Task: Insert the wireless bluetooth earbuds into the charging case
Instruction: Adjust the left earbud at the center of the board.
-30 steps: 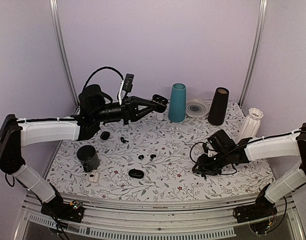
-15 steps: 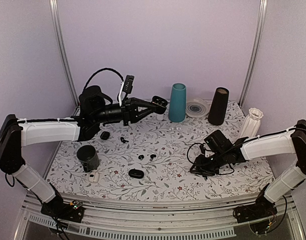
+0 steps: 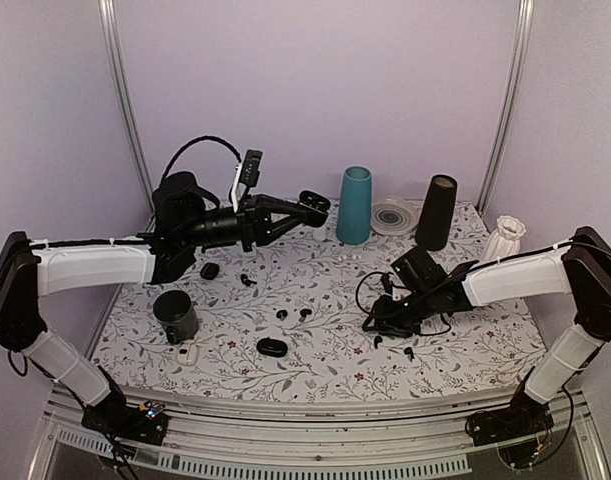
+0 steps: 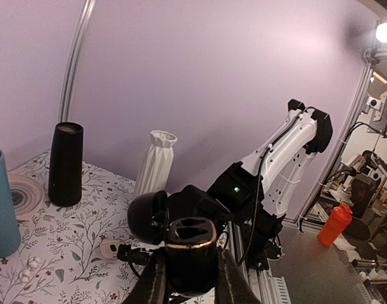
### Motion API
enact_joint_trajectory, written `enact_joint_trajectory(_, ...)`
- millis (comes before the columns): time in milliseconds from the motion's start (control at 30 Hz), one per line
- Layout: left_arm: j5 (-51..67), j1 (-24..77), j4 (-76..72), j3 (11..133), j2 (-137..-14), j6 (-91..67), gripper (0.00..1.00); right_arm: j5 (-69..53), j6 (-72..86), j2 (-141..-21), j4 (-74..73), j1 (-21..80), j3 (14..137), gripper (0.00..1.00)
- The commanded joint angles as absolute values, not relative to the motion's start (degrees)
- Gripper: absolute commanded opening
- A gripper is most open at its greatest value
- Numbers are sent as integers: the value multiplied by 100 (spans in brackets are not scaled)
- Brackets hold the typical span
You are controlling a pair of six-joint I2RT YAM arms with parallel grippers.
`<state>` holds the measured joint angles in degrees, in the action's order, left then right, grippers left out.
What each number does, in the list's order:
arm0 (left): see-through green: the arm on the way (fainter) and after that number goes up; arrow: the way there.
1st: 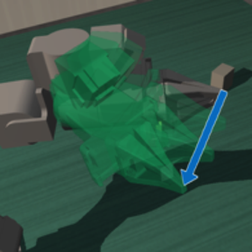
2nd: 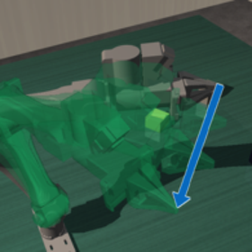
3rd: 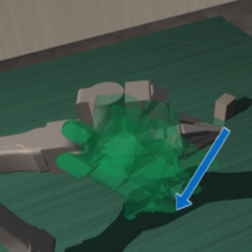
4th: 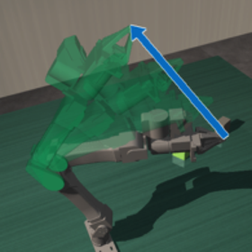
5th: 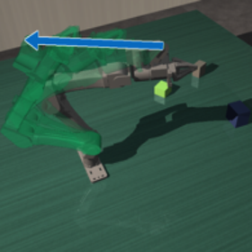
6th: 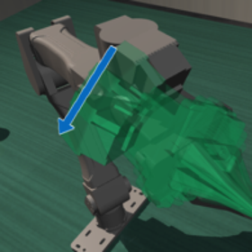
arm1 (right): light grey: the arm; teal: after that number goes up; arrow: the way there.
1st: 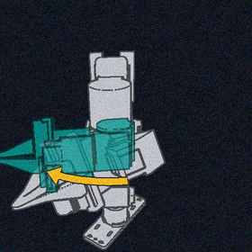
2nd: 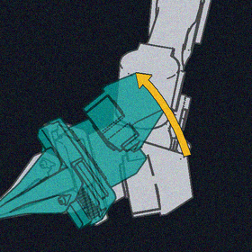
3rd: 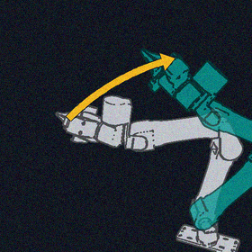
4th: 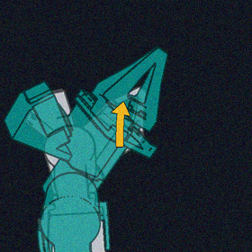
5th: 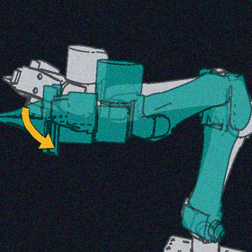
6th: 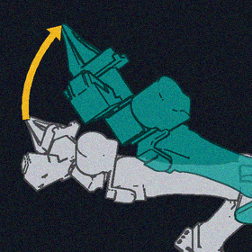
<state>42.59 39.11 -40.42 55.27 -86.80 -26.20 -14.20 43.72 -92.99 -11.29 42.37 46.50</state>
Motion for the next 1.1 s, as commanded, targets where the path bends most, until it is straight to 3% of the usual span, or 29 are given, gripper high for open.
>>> enact_joint_trajectory(0, 4193, 3823, -4206, 5432, -8485, -2592, 0, -1225, 4243, -9223, -1385, 4272, 4766, 44)
enact_joint_trajectory(367, 4224, 3814, -4280, 5450, -8537, -2637, 0, -486, 4349, -9236, -2233, 4637, 5033, 40)
enact_joint_trajectory(467, 4227, 3814, -4289, 5441, -8535, -2643, 0, -436, 4418, -9334, -2321, 4738, 5120, 36)
enact_joint_trajectory(1067, 4236, 3784, -4300, 5363, -8468, -2624, 0, -288, 4371, -9615, -2593, 4794, 5386, 34)
